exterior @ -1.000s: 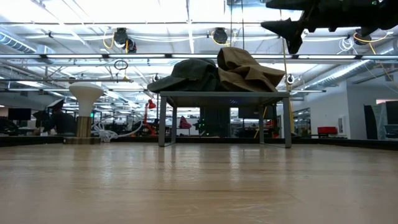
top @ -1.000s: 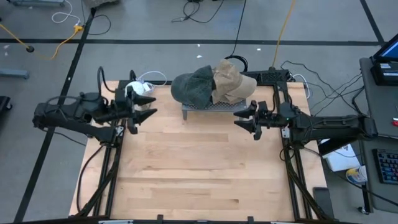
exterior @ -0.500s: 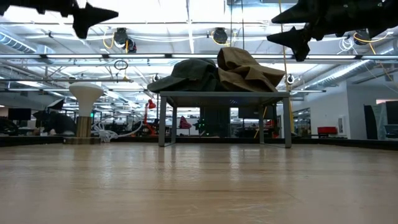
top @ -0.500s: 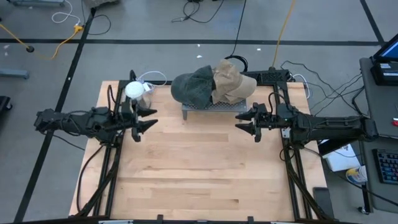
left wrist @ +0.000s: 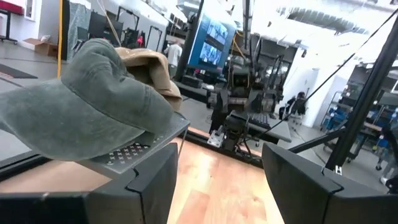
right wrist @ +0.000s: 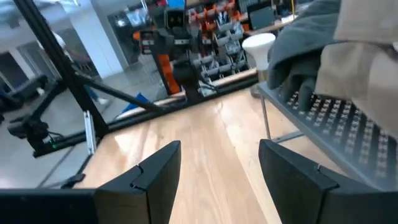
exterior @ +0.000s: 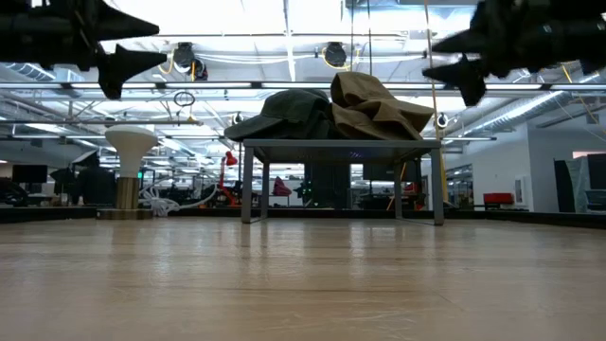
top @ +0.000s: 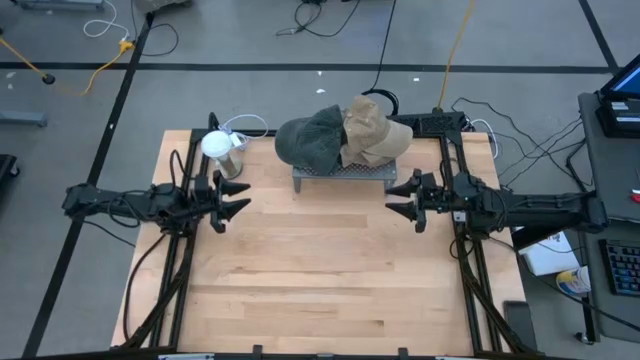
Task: Pick & Place hat
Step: Return to Home Position
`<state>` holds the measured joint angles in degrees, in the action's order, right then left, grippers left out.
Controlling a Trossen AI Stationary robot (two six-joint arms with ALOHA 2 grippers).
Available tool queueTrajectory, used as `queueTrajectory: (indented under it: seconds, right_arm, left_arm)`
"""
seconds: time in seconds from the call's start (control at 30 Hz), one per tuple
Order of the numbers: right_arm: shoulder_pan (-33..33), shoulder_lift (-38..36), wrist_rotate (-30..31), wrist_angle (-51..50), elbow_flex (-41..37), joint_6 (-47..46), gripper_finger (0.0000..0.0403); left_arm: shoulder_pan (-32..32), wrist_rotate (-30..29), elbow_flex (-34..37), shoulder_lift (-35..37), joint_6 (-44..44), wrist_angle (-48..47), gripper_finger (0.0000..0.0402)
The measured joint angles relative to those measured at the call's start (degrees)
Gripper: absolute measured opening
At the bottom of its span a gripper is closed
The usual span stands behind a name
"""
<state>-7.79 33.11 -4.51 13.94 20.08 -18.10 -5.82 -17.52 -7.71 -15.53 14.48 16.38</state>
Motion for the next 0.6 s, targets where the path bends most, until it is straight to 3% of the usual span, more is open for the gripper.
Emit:
queueTrajectory:
  seconds: [0.27,0.6]
  right_arm:
    - [0.0,-7.2,-1.5,21.1,-15.5,-3.2,0.0210]
    - [-0.4,-11.4,-1.3,20.6,-17.5,0.9,0.0210]
  left_arm:
    - [0.0,0.0,5.5,3.1,0.3,3.6,0.0239]
    - [0.0,-0.4,6.9,5.9,0.2,1.9,0.0239]
